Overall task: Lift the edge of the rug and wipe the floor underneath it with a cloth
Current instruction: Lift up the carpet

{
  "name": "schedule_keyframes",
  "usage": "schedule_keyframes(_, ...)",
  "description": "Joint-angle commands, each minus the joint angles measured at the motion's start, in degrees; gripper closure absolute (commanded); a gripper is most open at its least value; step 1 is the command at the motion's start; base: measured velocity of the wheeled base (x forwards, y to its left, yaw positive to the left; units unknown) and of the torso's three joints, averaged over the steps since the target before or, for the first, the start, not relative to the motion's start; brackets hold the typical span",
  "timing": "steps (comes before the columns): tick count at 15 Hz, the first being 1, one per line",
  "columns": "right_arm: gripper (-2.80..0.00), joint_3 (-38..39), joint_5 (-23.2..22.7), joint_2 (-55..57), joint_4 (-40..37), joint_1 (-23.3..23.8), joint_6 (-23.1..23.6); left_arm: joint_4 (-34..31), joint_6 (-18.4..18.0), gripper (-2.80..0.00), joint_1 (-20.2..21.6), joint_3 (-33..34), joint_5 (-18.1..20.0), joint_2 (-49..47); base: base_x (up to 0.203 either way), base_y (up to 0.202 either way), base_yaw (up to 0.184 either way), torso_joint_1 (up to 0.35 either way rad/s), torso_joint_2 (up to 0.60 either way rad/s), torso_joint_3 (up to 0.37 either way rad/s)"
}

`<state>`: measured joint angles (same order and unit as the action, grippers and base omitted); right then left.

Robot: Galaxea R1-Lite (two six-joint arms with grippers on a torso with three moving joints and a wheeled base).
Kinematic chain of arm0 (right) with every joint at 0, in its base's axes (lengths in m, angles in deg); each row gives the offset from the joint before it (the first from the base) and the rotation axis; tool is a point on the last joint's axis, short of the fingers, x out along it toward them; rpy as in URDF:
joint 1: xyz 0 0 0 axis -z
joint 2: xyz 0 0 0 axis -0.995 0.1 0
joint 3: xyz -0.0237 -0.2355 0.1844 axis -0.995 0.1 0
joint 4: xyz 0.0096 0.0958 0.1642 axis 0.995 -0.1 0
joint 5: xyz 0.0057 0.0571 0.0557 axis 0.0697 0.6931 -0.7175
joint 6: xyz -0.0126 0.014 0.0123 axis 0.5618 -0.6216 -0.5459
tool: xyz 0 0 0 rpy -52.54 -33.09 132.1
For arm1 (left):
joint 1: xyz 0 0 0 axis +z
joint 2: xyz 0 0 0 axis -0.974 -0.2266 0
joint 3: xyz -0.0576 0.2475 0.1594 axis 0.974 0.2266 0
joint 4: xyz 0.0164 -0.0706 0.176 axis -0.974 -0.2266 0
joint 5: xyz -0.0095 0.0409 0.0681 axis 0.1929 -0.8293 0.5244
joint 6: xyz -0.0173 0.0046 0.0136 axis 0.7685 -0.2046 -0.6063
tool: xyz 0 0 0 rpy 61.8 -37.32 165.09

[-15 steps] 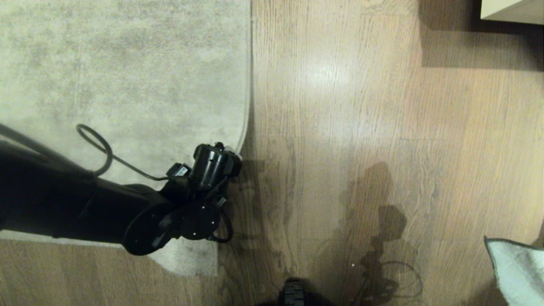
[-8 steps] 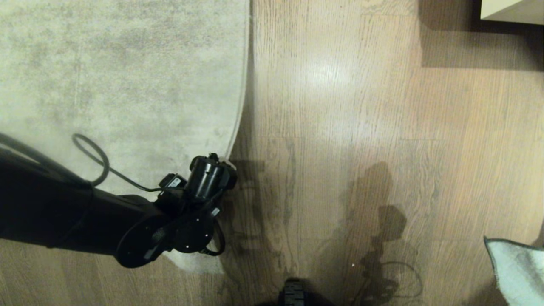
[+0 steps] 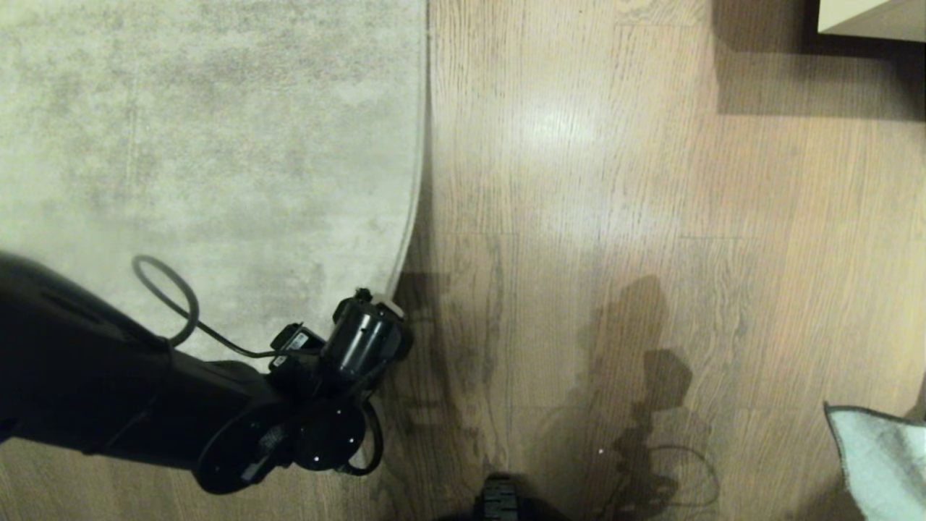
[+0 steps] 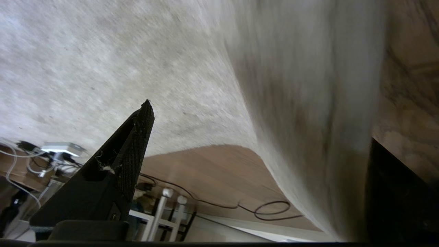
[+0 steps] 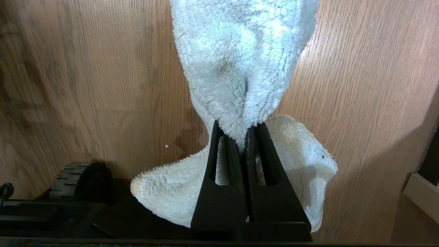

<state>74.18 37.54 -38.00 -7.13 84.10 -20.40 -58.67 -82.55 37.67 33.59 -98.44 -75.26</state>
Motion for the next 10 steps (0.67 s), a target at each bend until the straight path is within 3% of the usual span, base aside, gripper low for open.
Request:
schedule_keyframes(1, 0.0, 0.0, -0.03, 0.07, 0.02, -0.02, 0.01, 0.18, 1.4, -2.8, -0.49, 1.46, -0.3, -0.41, 0.0, 0.0, 0.0, 0.0, 0.0, 0.0)
schedule_keyframes(2, 0.0, 0.0, -0.03, 0.07, 0.02, -0.02, 0.01, 0.18, 2.18, -0.14, -0.67, 1.71, -0.72, -0.65, 0.0, 0.0, 0.0, 0.0, 0.0, 0.0)
schedule_keyframes(3, 0.0, 0.0, -0.03, 0.07, 0.02, -0.02, 0.01, 0.19, 3.01, 0.0, -0.88, 1.96, -2.0, -1.1, 0.0, 0.0, 0.0, 0.0, 0.0, 0.0)
schedule_keyframes(10, 0.0, 0.0, -0.03, 0.07, 0.02, -0.02, 0.09, 0.27, 7.02, 0.0, -1.55, 4.36, -2.68, -2.07, 0.0, 0.0, 0.0, 0.0, 0.0, 0.0)
